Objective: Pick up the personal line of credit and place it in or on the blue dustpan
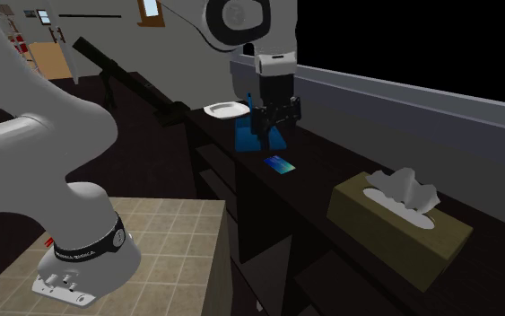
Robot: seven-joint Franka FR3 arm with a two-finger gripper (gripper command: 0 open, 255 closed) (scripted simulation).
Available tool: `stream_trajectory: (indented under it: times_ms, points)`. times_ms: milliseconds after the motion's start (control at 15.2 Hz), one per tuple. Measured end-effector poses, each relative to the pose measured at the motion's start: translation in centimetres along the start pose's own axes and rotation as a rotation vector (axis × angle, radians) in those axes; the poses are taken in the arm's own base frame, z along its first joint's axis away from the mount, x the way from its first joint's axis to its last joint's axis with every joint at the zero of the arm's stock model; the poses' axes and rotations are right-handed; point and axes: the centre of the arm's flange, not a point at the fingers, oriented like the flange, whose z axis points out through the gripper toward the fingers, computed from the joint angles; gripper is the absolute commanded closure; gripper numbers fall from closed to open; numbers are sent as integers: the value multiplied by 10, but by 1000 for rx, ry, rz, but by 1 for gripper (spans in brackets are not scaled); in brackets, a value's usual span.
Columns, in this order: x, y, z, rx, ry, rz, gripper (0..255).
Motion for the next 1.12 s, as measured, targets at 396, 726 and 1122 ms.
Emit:
stream_trajectory:
  times_ms: [396,726,1122]
  points:
    - [7,-39,45,-36,8,177,0]
    - [7,-40,74,-36,8,185,0]
    - [7,-39,80,-35,9,185,0]
